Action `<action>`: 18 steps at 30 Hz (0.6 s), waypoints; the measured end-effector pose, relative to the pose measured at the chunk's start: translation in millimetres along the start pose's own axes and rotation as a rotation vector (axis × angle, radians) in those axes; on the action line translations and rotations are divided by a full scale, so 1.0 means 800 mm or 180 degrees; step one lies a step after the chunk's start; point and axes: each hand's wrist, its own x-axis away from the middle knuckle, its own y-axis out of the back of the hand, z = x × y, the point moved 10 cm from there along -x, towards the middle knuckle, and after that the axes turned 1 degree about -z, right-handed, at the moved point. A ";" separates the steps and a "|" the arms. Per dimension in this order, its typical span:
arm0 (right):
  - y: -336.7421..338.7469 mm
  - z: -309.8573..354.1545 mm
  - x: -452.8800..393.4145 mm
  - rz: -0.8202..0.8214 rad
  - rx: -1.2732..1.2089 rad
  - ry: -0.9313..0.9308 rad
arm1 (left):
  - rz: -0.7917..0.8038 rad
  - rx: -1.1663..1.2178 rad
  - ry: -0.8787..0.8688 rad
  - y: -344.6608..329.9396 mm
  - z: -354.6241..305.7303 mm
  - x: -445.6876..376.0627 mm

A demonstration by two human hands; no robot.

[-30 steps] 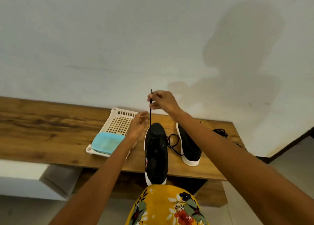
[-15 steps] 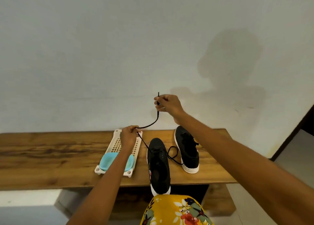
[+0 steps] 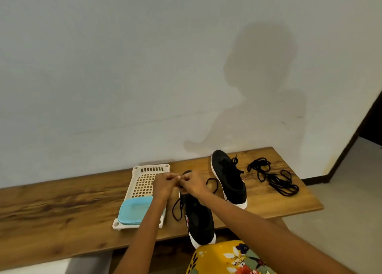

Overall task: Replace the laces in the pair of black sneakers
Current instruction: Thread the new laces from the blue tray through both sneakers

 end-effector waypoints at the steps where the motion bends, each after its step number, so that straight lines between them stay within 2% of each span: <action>1: -0.001 -0.003 0.000 0.0058 0.0169 0.0072 | -0.0064 -0.0028 0.0048 0.002 0.005 -0.001; 3: 0.005 -0.015 -0.001 0.0076 0.0901 0.0246 | -0.0283 -0.0232 0.0042 0.005 0.015 -0.004; 5: 0.014 -0.050 -0.002 0.0113 0.1521 0.0055 | -0.0495 -0.0321 0.0077 0.004 0.028 -0.003; 8: 0.021 -0.103 0.002 0.0184 0.1835 -0.0279 | -0.0313 -0.0697 0.0022 -0.023 0.039 0.002; 13: 0.035 -0.123 0.001 -0.0195 0.1370 -0.0156 | 0.0402 -0.0813 -0.0075 -0.087 0.052 0.007; 18: 0.052 -0.147 -0.002 -0.0282 0.0892 -0.0342 | 0.0430 -0.0914 0.0007 -0.117 0.056 0.001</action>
